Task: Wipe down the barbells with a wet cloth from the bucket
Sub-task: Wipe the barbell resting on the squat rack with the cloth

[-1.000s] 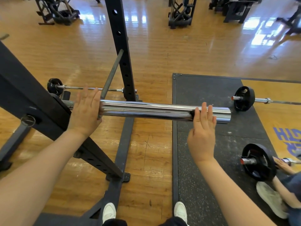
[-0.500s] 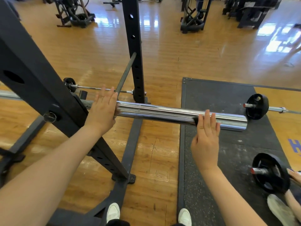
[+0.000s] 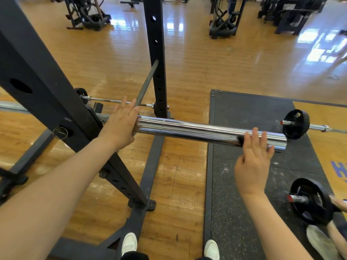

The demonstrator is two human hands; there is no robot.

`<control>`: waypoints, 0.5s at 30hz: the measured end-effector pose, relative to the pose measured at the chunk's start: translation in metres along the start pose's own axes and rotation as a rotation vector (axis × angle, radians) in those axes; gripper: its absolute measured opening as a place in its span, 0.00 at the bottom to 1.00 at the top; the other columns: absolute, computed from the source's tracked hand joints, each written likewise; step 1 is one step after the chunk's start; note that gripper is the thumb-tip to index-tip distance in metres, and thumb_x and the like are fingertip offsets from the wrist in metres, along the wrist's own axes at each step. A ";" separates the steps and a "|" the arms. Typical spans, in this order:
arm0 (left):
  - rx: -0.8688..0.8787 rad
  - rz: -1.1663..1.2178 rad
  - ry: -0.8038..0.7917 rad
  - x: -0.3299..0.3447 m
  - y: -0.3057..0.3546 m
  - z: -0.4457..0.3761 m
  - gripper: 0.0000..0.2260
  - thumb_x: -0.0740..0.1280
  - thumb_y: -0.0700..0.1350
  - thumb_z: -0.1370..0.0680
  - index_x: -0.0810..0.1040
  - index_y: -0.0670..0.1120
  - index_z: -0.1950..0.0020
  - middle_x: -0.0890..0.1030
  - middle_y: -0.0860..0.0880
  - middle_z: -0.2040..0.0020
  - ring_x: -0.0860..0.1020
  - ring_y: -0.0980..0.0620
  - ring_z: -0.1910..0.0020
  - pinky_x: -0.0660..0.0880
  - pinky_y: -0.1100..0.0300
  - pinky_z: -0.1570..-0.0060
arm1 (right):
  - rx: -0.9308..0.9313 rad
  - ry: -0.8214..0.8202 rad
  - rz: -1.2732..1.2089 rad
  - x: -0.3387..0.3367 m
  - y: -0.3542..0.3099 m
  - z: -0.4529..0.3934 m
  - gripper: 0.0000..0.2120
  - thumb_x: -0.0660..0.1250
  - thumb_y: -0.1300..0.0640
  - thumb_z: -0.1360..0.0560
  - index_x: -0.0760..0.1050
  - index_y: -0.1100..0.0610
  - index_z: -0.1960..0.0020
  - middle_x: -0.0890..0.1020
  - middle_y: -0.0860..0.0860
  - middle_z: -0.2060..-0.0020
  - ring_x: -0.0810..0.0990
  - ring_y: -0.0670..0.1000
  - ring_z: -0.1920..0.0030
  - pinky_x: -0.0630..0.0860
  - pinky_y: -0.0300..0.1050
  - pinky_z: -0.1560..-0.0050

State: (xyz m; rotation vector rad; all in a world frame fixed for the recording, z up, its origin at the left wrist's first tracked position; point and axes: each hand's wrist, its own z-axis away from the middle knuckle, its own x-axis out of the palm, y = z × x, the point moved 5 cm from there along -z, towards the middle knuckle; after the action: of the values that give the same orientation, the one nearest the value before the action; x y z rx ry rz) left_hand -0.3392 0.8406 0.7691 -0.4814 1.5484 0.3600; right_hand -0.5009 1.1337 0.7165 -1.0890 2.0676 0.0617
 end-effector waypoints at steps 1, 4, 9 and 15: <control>-0.003 0.007 -0.006 -0.001 0.000 0.000 0.40 0.74 0.41 0.30 0.55 0.43 0.25 0.50 0.43 0.22 0.43 0.43 0.23 0.45 0.49 0.26 | 0.064 0.012 0.011 -0.003 0.005 -0.002 0.26 0.53 0.70 0.29 0.66 0.66 0.31 0.65 0.61 0.30 0.56 0.57 0.27 0.44 0.56 0.27; -0.013 0.030 -0.013 -0.002 0.001 0.000 0.41 0.73 0.40 0.30 0.53 0.43 0.24 0.49 0.44 0.22 0.43 0.43 0.23 0.45 0.48 0.26 | 0.099 0.013 0.012 0.000 -0.005 -0.005 0.27 0.54 0.71 0.29 0.65 0.67 0.30 0.66 0.63 0.30 0.56 0.58 0.28 0.45 0.58 0.27; -0.010 0.053 -0.033 -0.002 0.000 0.001 0.41 0.72 0.39 0.29 0.50 0.43 0.23 0.48 0.44 0.22 0.42 0.43 0.23 0.45 0.49 0.26 | -0.047 -0.063 0.016 0.004 -0.011 0.002 0.27 0.54 0.70 0.29 0.64 0.64 0.30 0.65 0.57 0.30 0.56 0.56 0.27 0.40 0.55 0.27; -0.008 0.060 -0.036 -0.001 0.000 -0.002 0.41 0.72 0.39 0.29 0.52 0.43 0.23 0.49 0.43 0.22 0.43 0.43 0.23 0.45 0.48 0.26 | 0.002 -0.074 0.027 0.001 -0.008 -0.006 0.26 0.51 0.68 0.29 0.65 0.66 0.31 0.67 0.62 0.31 0.58 0.59 0.28 0.43 0.59 0.28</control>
State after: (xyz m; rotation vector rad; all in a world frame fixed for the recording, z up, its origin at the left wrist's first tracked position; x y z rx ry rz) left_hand -0.3403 0.8395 0.7704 -0.4335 1.5294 0.4193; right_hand -0.4994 1.1258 0.7228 -1.0423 2.0160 0.1124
